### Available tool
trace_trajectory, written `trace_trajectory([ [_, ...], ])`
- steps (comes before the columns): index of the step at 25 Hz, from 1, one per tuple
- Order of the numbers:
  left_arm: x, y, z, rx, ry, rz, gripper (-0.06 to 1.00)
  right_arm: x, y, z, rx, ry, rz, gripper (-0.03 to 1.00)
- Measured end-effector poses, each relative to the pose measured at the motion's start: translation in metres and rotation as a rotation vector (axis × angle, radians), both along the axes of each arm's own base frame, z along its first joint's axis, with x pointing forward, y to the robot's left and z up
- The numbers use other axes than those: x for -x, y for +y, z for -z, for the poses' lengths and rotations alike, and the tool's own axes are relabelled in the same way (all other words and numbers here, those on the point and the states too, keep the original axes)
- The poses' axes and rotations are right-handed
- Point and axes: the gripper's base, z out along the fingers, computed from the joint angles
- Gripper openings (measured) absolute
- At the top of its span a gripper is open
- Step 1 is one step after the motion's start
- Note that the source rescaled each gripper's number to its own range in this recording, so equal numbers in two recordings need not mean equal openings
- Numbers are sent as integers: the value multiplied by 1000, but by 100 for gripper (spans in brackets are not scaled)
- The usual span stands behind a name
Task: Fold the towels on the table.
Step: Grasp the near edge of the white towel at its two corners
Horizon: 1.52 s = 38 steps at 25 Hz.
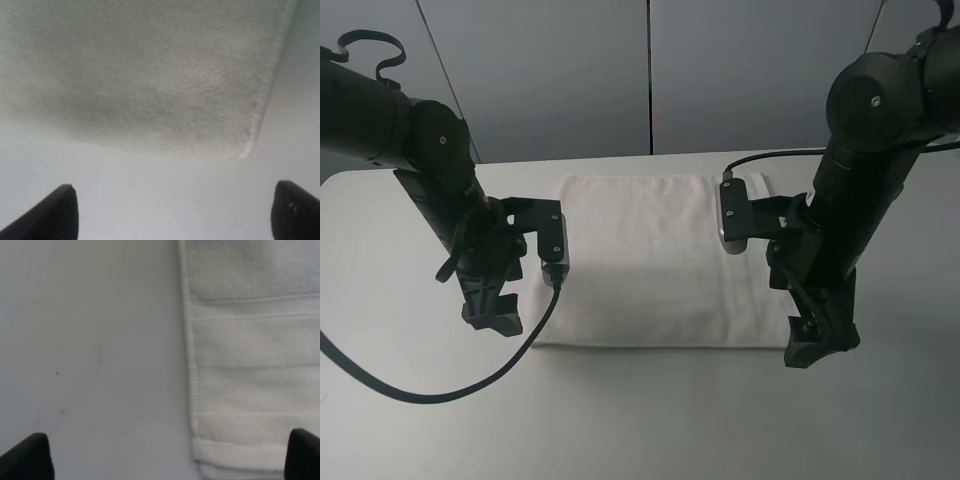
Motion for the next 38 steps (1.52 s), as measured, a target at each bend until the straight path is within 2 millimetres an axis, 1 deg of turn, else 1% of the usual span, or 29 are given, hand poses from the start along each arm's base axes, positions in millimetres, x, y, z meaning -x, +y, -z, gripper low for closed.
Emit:
trace_trajectory([
  [3, -1, -1, 0, 2, -9, 5, 100, -3, 1, 9, 29, 0, -12, 100],
  [10, -3, -2, 20, -27, 14, 8, 100, -7, -2, 20, 79, -7, -21, 100],
  [13, -2, -4, 25, -28, 14, 12, 100, -9, -3, 21, 95, -24, -14, 100],
  [16, -2, -6, 25, -19, 2, 15, 100, -11, -3, 23, 99, -38, -6, 100],
  [24, 2, -12, 26, -9, -10, 38, 100, -13, -3, 38, 131, -5, 30, 100],
  [34, 0, -13, 26, -2, -37, 53, 100, -16, -2, 42, 136, -36, 46, 100],
  [38, 6, -19, 26, -4, -39, 81, 100, -16, -3, 45, 145, -30, 47, 100],
])
